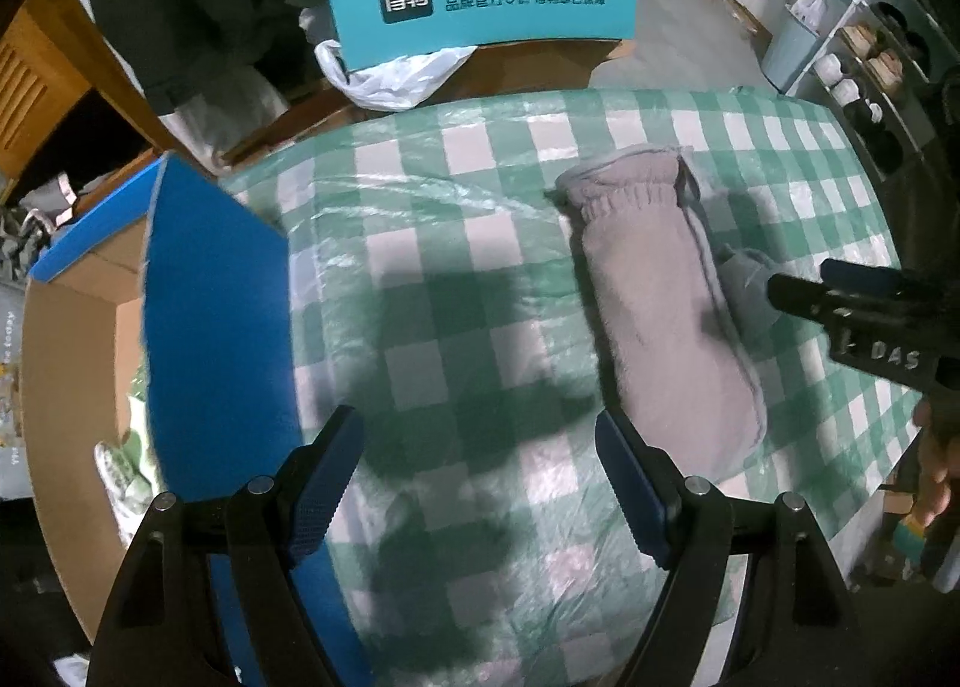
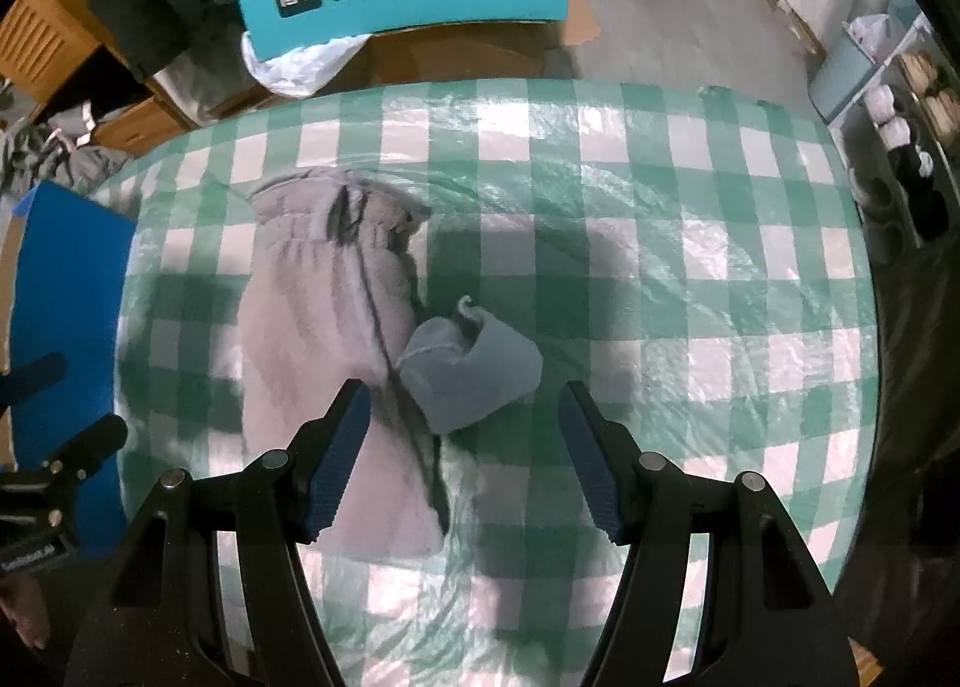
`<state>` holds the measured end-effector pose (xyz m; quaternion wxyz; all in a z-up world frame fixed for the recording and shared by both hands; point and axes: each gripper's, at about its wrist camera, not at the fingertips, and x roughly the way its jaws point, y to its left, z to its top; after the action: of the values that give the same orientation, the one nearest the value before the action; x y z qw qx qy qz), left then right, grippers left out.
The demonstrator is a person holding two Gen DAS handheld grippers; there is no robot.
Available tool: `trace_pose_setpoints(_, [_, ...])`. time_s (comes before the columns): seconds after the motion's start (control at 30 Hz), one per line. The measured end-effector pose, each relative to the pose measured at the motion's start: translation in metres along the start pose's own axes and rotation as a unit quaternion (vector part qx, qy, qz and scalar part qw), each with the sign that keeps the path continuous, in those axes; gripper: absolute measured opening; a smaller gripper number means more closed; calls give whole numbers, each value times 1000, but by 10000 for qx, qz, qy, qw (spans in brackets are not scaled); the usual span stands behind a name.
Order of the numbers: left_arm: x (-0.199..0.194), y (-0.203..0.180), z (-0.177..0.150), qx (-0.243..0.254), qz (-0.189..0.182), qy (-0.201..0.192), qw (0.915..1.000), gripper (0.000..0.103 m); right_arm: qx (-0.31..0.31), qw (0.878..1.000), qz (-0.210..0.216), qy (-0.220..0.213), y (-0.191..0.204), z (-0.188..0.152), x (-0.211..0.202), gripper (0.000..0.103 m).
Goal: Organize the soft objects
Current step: 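Close the right tool on the grey sock while the left tool grips the grey fleece mitten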
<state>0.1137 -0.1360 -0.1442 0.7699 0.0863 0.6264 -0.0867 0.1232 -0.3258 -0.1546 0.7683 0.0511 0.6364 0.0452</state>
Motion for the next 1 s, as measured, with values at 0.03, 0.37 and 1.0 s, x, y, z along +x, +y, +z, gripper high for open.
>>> trace_pose_setpoints(0.03, [2,-1,2,6,-11,20,10000,81,7,10000,-1,11,-1,1,2,65])
trace_pose_setpoints(0.37, [28,-6,8,-140,-153,250,9995,81,115,9997,31,193,-6,8,31,65])
trace_pose_setpoints(1.0, [41,-6,14,-257,-275,373,9986,81,161,9991,-3,398,-13,4,59,38])
